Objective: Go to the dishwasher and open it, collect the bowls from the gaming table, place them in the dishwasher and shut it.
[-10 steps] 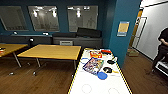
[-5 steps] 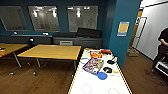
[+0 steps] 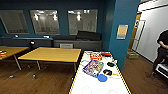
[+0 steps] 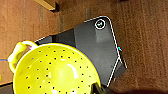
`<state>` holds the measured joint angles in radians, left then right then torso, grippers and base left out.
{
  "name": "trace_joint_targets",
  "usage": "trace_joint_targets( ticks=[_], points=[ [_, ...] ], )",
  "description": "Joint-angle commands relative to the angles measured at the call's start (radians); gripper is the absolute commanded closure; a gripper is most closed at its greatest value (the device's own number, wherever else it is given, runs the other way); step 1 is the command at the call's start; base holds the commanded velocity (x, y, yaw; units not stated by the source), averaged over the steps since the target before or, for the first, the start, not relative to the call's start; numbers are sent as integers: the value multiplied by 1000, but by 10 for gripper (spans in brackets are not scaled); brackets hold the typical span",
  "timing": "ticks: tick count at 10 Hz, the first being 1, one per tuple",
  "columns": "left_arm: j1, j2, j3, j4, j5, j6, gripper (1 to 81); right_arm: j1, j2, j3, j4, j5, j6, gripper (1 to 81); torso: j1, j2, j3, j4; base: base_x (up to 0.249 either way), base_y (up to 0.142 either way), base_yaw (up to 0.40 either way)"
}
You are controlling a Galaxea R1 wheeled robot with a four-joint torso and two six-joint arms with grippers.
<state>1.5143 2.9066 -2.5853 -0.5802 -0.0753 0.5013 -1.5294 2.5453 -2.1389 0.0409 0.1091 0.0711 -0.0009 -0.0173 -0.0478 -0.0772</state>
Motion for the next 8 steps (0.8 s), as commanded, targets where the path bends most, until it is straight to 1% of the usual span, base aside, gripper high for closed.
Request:
trace_joint_targets(
  ticks=[1, 2, 4, 6, 7, 8],
  points=[
    [-35, -10, 1, -9, 69, 8, 811, 42, -31, -18, -12, -51, -2, 811, 1, 0, 60, 0, 0, 0, 0],
    [-35, -10, 2, -9, 69, 8, 811, 40, -18, -33, -12, -51, -2, 811, 1, 0, 20, 0, 0, 0, 0],
    [-35, -10, 1, -10, 69, 8, 811, 40, -3, -48, -15, -51, -2, 811, 1, -1, 39, 0, 0, 0, 0],
    [-35, -9, 1, -9, 69, 8, 811, 39, -4, -41, -21, -51, -4, 811, 1, -2, 39, 0, 0, 0, 0],
    [-35, -4, 1, -10, 68, 8, 811, 39, -3, -39, -22, -51, -3, 811, 1, -2, -40, 0, 0, 0, 0],
    [-35, 0, 1, -9, 66, 9, 811, 40, -3, -36, -22, -51, -4, 811, 1, -2, -16, 0, 0, 0, 0]
  ],
)
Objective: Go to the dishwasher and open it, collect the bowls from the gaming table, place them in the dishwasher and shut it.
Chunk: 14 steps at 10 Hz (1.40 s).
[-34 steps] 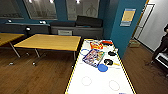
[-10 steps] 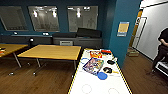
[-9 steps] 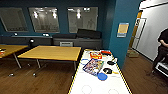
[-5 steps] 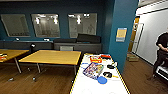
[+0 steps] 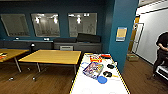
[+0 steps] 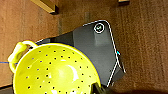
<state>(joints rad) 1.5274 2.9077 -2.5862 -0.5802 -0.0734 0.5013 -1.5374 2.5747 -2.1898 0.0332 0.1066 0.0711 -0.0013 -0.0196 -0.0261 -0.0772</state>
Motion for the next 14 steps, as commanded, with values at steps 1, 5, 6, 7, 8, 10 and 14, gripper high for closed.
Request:
trace_joint_targets(
  ticks=[1, 5, 6, 7, 8, 10, 14],
  points=[
    [-48, 3, 1, -9, 64, 10, 811, 49, -32, 16, -15, -48, -4, 811, 1, 0, 2, 0, 0, 0, 0],
    [-48, 13, 1, -7, 64, 10, 811, 53, -5, -14, -16, -50, -4, 811, 1, 0, -27, 0, 0, 0, 0],
    [-48, 16, 1, -7, 64, 10, 811, 53, 3, -27, -18, -50, -4, 811, 1, 0, -27, 0, 0, 0, 0],
    [-48, 24, -3, -6, 64, 10, 811, 55, 29, -60, -22, -51, -5, 811, 1, 0, -27, 0, 0, 0, 0],
    [-48, 35, -28, -6, 64, 10, 811, 56, 52, -92, -38, -59, -5, 811, 1, 0, -27, 0, 0, 0, 0],
    [-48, 76, -101, -6, 66, 11, 811, 61, 96, -163, -49, -73, -5, 811, 1, 0, -27, 0, 0, 0, 0],
    [-48, 102, -134, -4, 66, 13, 811, 61, 178, -274, -61, -91, -5, 811, 1, 0, -27, 0, 0, 0, 0]
  ],
)
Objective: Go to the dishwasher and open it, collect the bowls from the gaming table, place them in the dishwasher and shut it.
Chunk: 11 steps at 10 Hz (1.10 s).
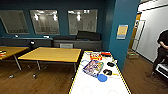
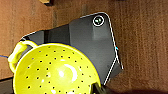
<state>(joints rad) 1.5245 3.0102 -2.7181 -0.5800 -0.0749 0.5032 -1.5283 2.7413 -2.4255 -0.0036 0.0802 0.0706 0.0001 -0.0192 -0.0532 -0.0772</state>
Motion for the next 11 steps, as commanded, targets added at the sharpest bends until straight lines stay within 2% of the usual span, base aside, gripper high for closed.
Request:
trace_joint_targets(
  ticks=[1, 5, 11],
  points=[
    [-45, 0, -2, 0, 67, 11, 811, 52, 20, -49, -26, -65, -5, 811, 0, 0, 0, 0, 0, 0, 0],
    [-45, 3, -2, 2, 67, 11, 811, 52, 37, -53, -27, -65, -5, 811, 0, 0, 0, 0, 0, 0, 0],
    [-40, 4, -2, 3, 67, 11, 811, 46, 37, -58, -36, -65, -5, 811, 0, 0, 0, 0, -76, 0, 0]
  ],
)
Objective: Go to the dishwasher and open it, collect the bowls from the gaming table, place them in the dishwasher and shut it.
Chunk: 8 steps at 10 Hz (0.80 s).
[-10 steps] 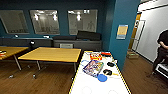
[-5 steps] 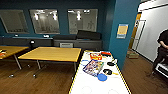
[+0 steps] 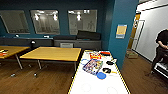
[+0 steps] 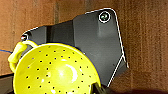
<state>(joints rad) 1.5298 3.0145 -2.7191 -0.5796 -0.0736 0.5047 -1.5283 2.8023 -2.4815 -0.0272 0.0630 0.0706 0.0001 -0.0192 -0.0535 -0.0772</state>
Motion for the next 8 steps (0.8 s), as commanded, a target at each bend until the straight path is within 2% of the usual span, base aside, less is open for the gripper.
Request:
trace_joint_targets(
  ticks=[1, 8],
  points=[
    [-46, -1, -1, 1, 66, 9, 811, 44, -24, -5, -13, -46, -5, 811, 0, 0, 0, 0, -85, 0, 0],
    [-44, -2, -1, 1, 66, 9, 811, 55, -11, -5, -19, -48, -5, 811, 0, 0, 0, 0, -101, 0, 0]
  ],
)
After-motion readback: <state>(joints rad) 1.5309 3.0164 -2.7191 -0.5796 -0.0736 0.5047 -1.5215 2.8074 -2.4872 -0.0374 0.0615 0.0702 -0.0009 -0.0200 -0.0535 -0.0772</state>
